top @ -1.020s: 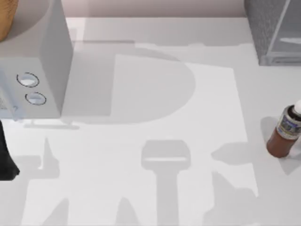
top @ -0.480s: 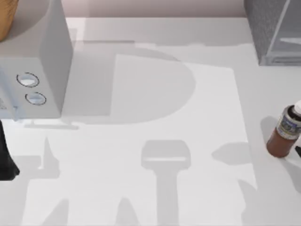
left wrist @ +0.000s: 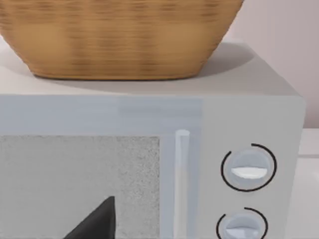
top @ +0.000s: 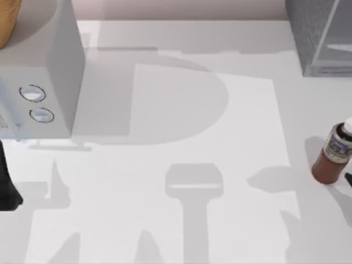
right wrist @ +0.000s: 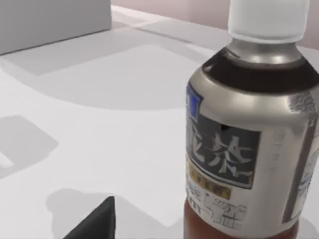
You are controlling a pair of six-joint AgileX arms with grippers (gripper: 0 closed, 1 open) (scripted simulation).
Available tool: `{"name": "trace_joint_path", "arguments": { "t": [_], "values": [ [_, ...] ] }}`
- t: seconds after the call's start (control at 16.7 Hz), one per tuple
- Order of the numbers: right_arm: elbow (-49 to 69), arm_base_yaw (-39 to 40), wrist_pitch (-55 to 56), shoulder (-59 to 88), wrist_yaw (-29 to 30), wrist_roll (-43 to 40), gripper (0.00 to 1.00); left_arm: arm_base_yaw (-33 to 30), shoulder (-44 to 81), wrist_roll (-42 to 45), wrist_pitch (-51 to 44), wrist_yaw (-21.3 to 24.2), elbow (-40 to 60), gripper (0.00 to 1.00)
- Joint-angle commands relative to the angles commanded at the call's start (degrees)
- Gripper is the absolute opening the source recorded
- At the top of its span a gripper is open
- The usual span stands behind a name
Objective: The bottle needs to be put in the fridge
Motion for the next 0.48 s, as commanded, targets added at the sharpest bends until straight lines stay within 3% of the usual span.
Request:
{"name": "trace_joint_path", "arguments": {
  "t": [0.48],
  "values": [
    [5.97,13.33,4.53,5.48,13.3,5.66,1.0,0.0,0.0,0.0,0.0,0.0,0.0,1.0]
  ]
}}
